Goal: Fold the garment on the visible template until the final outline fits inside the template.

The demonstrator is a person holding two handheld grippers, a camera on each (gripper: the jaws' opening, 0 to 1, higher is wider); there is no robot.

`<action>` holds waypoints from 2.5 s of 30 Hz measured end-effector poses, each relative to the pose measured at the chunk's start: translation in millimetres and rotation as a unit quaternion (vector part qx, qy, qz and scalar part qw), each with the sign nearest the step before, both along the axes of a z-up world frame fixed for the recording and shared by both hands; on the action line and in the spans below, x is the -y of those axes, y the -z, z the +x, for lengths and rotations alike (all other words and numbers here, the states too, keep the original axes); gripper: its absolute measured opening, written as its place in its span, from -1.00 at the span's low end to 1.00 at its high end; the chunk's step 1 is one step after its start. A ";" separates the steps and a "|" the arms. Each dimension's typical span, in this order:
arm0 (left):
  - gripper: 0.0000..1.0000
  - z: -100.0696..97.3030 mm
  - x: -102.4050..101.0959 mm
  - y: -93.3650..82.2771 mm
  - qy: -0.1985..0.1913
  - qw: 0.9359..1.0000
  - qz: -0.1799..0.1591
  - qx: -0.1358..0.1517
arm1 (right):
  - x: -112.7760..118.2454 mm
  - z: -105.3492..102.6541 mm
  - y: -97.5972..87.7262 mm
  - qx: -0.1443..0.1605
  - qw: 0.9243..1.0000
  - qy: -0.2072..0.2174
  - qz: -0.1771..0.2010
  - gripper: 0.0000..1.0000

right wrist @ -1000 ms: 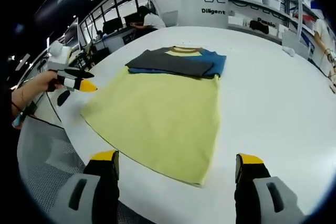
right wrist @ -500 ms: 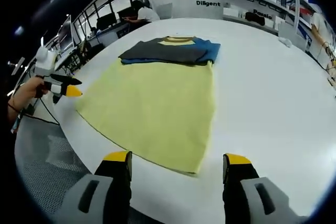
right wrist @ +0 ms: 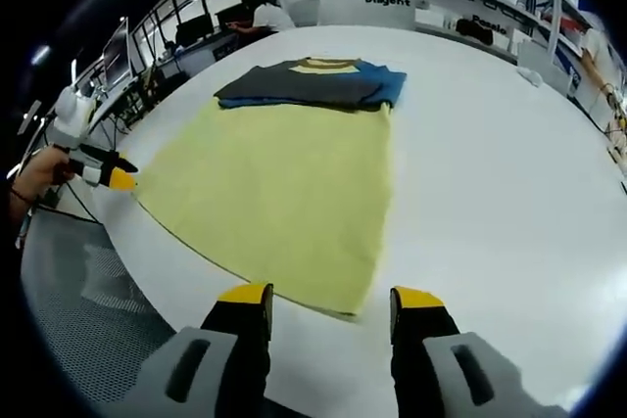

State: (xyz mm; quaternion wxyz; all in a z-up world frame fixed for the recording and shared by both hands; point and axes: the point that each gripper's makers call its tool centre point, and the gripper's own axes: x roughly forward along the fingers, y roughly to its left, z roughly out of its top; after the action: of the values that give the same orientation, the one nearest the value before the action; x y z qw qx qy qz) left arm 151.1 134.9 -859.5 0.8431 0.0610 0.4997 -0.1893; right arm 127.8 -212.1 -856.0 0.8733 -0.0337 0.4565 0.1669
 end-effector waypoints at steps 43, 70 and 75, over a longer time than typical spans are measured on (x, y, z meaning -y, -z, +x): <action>-0.92 -15.1 3.1 6.4 0.009 1.000 0.024 -0.016 | 16.1 -2.0 12.8 -0.036 0.998 -0.011 -0.053 -1.00; -0.92 -54.4 3.0 8.5 0.047 0.996 0.021 -0.079 | 17.4 -46.4 15.9 -0.118 0.985 -0.092 -0.091 -1.00; -0.92 -64.6 3.5 8.8 0.044 0.995 0.014 -0.086 | 18.8 -53.0 16.0 -0.126 0.985 -0.086 -0.085 -1.00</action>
State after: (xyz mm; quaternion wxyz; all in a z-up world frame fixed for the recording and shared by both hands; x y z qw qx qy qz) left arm 86.5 131.5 -868.3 0.7871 0.0788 0.5695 -0.2236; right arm 74.8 -230.9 -872.0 0.7852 -0.1262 0.5705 0.2052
